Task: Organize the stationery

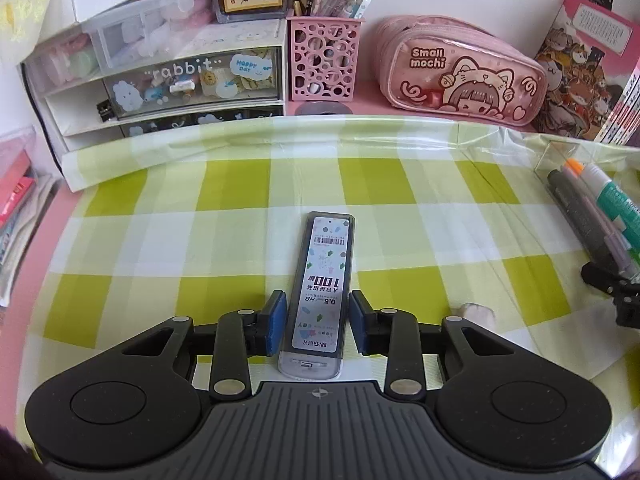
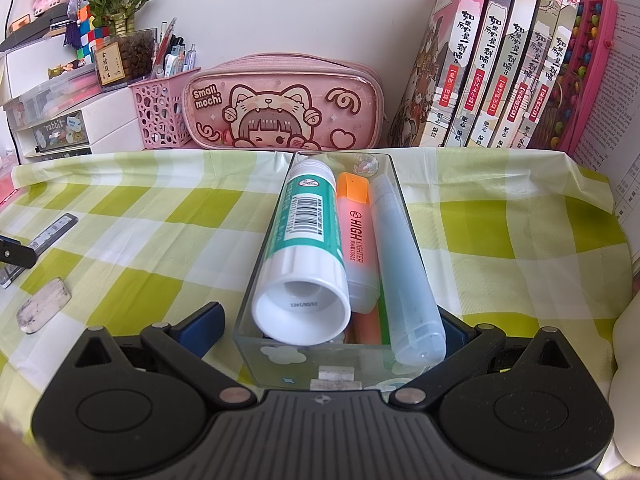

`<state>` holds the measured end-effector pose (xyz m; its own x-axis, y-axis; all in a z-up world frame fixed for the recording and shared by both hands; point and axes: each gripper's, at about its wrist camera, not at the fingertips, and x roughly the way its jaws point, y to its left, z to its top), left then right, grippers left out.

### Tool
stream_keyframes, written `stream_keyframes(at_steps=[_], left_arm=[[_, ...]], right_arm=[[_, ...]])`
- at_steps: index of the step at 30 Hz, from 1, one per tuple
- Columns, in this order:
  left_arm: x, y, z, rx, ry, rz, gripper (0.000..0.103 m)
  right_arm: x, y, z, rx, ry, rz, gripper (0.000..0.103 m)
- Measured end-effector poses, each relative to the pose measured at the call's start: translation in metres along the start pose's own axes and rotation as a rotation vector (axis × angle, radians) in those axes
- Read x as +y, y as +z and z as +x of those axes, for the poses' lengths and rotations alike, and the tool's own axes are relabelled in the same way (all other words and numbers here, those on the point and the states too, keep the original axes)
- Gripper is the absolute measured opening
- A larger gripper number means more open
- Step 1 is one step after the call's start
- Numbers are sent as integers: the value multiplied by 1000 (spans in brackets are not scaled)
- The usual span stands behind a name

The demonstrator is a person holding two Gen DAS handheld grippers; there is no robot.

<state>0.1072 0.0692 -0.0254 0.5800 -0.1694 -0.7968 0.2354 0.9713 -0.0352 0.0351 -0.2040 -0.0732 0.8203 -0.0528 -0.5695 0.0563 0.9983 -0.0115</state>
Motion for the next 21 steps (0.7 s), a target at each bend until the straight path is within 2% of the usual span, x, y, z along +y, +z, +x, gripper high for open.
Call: stream_keyframes(at_steps=[8,21], left_arm=[[-3,6,4,18,-154,-120,34],[-34,22,11,18,-300,-211,33]], right_arm=[[0,0,0,0,0,0,101],[0,0,0,0,0,0,101]])
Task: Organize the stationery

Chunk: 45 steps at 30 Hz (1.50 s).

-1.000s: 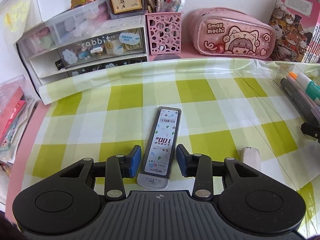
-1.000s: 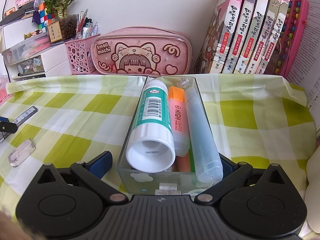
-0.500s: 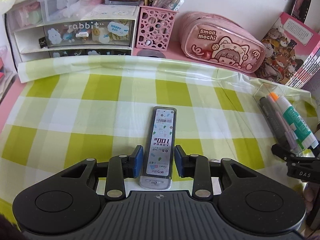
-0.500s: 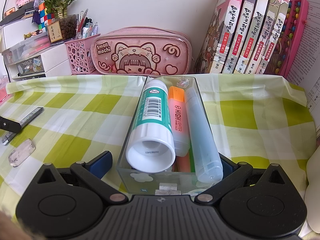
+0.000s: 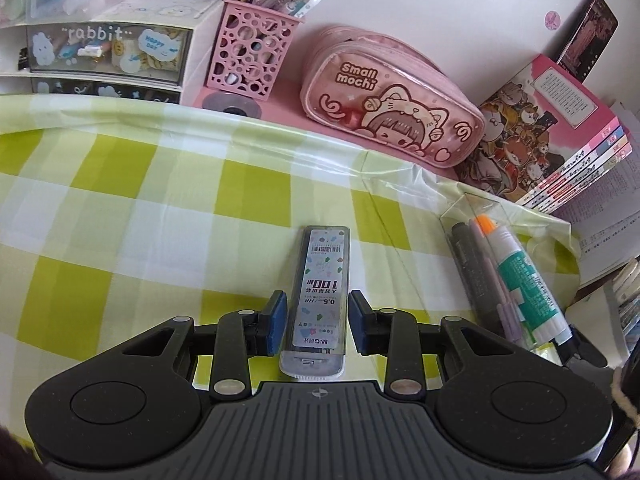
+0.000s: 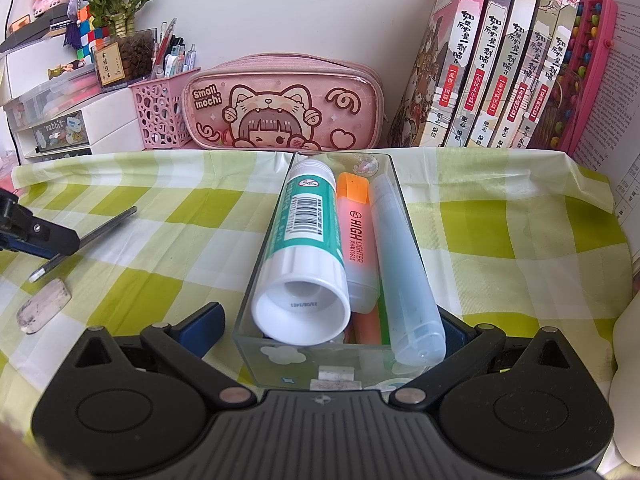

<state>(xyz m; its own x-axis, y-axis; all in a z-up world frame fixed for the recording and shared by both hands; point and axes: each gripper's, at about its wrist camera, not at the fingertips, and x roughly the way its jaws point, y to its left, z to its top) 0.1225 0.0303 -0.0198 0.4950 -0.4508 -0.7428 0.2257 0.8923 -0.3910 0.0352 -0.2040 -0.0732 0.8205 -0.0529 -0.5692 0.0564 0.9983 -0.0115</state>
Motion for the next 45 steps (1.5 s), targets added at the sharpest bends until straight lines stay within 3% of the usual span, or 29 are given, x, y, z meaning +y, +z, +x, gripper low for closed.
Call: stream_keyframes(at_steps=[7,8,11,16,19,21,24,27,31,34,36,42,45], left_arm=[[-28,12,4,-18,-98,-24,30],[-33,13,5,-17,-120,-28,1],[-43,17,8,-12,-171,-48,4],[-60,17,12,-8,-148,13,6],[-66,13,16,10,-76,82,19],[-71,8,18,8,-13,156,40],[-80,-3,22,6,89,276,52],[-86,-9,31,31,144,355,52],[-90,-13,44,77,157,390,48],[-94,-17,47,62,190,427,45],[-96,-18,46,61,188,423,35],[-94,-16,44,47,183,358,34],[-90,-13,41,58,108,284,33]], right_arm=[[0,0,0,0,0,0,101],[0,0,0,0,0,0,101],[0,0,0,0,0,1,101],[0,0,0,-1,1,1,101],[0,0,0,-1,1,1,101],[1,0,0,-1,1,1,101],[1,0,0,-1,1,1,101],[1,0,0,0,0,0,101],[1,0,0,0,0,-1,101],[1,0,0,0,0,0,101],[1,0,0,0,-1,-1,101],[1,0,-1,0,-1,-1,101],[1,0,-1,0,-1,-1,101]])
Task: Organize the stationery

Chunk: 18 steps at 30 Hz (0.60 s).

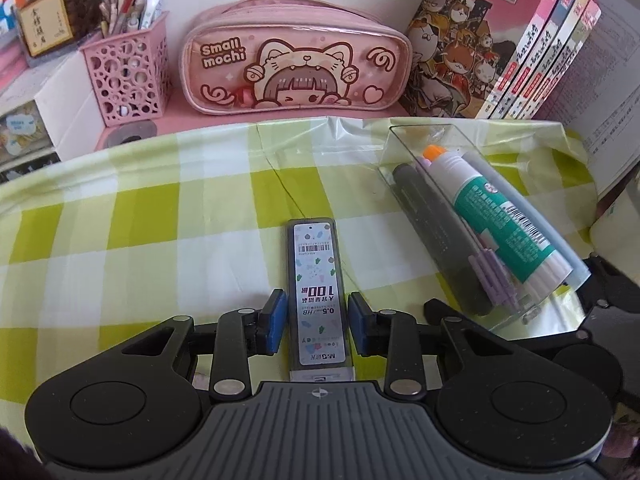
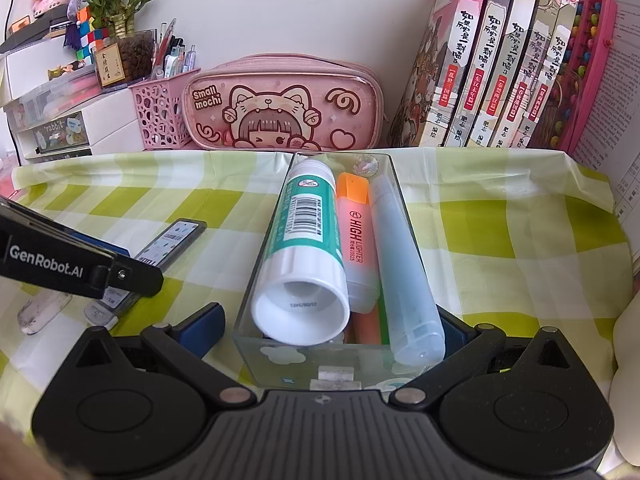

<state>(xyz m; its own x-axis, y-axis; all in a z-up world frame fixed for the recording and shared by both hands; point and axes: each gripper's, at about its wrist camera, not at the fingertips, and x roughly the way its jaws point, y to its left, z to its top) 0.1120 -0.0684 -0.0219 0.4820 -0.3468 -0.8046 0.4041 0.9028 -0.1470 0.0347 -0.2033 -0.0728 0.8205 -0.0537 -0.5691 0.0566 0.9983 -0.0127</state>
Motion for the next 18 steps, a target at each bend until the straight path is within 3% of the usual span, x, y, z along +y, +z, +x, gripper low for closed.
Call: stream_keyframes(at_steps=[8,9,10,14,17,18], left_arm=[[6,12,-20,-58,-169,-153,33],[6,14,-22,-67,-182,-165,26],[5,17,-25,-77,-191,-176,1],[6,27,-32,-96,-265,-225,0],[2,30,-35,-113,-234,-190,1],[1,30,-34,-101,-222,-169,5]], right_arm=[[0,0,0,0,0,0,101],[0,0,0,0,0,0,101],[0,0,0,0,0,0,101],[0,0,0,0,0,0,101],[0,0,0,0,0,0,101],[0,0,0,0,0,0,101]])
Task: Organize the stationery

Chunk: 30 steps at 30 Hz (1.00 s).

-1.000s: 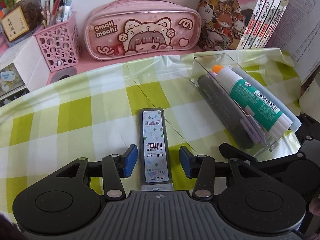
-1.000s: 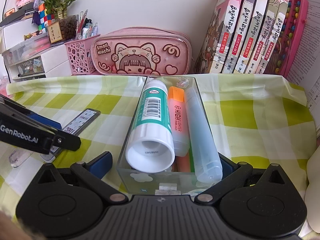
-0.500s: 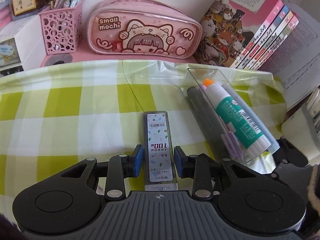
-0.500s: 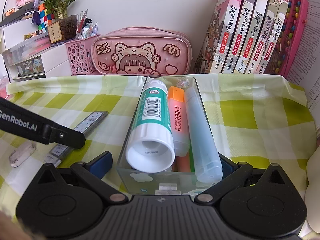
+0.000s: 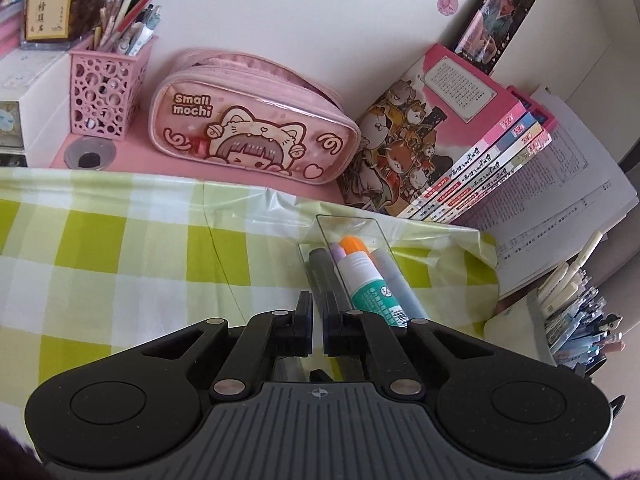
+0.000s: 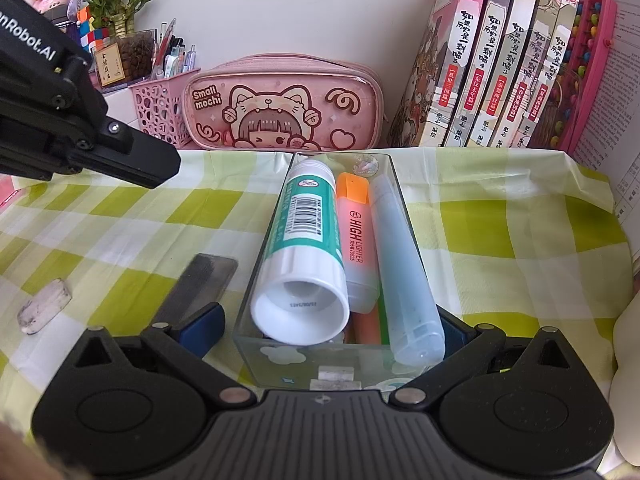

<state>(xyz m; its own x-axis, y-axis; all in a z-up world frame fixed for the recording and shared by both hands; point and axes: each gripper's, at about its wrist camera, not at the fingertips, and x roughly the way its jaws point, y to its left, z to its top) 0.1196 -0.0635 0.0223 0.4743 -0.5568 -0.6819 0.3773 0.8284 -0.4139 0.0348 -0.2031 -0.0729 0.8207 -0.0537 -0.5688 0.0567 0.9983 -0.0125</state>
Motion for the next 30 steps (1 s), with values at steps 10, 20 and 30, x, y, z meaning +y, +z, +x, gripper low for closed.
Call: stream_keyframes(at_steps=[10,20,30], left_arm=[[-2,-13,40,188,161,123,63],[-21,-2,67,268,315,232,54],[-37,-19,70,249,349,426,41]], right_arm=[[0,0,0,0,0,0,101],[0,0,0,-1,1,1,101],[-4,0,-2,-4,8,10,101]])
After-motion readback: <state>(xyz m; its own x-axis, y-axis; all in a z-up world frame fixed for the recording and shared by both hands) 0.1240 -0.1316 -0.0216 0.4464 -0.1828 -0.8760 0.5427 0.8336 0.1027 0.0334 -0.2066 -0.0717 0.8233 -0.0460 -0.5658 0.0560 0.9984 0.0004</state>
